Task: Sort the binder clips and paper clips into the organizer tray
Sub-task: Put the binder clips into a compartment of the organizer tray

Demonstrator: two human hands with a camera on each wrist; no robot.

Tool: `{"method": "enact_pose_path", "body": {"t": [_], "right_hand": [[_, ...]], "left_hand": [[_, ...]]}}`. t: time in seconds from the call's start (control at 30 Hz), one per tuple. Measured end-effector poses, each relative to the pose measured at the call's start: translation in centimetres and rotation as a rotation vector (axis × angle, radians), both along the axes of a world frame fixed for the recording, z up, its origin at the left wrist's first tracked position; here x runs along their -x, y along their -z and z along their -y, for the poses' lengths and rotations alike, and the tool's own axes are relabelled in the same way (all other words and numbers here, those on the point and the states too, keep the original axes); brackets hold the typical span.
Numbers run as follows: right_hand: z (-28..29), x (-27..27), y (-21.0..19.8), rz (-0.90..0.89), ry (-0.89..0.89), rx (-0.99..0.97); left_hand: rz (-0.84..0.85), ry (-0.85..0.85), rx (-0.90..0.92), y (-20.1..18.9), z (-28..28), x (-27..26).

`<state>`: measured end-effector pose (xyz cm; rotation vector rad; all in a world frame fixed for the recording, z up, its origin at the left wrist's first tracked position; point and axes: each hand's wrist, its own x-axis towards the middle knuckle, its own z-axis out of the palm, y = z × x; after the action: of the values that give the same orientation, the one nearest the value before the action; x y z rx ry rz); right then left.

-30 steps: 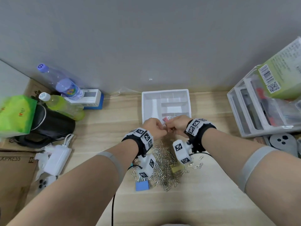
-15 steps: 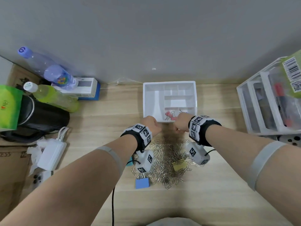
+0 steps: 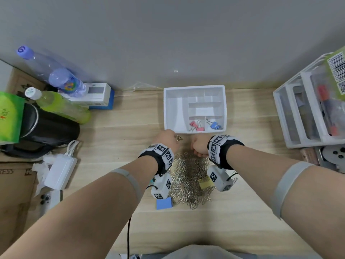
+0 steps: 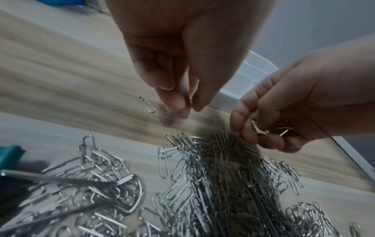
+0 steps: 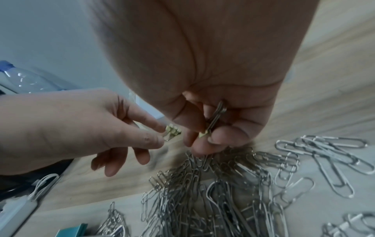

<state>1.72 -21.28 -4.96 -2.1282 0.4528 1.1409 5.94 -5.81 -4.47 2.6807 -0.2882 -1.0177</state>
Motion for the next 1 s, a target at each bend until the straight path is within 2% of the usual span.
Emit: {"method": "enact_pose_path", "body": {"t": [0.4, 0.67, 0.8, 1.0], "right_hand": [[0.0, 1.0, 1.1, 0.024, 0.084, 0.062], [0.1, 0.0, 1.3, 0.089, 0.089, 0.031], [-0.1, 0.4, 1.0, 0.061, 0.108, 0.03], [-0.1, 0.6, 0.9, 0.039, 0.13, 0.042]], "left_hand": [[0.061, 0.044, -0.038, 0.9, 1.1, 1.4], [0.037, -0.069, 0.061, 1.1, 1.0, 1.1], [0.098, -0.086, 0.017, 1.5, 1.5, 0.9], [0.076, -0.053, -0.028, 0.7, 1.9, 0.8]]}}
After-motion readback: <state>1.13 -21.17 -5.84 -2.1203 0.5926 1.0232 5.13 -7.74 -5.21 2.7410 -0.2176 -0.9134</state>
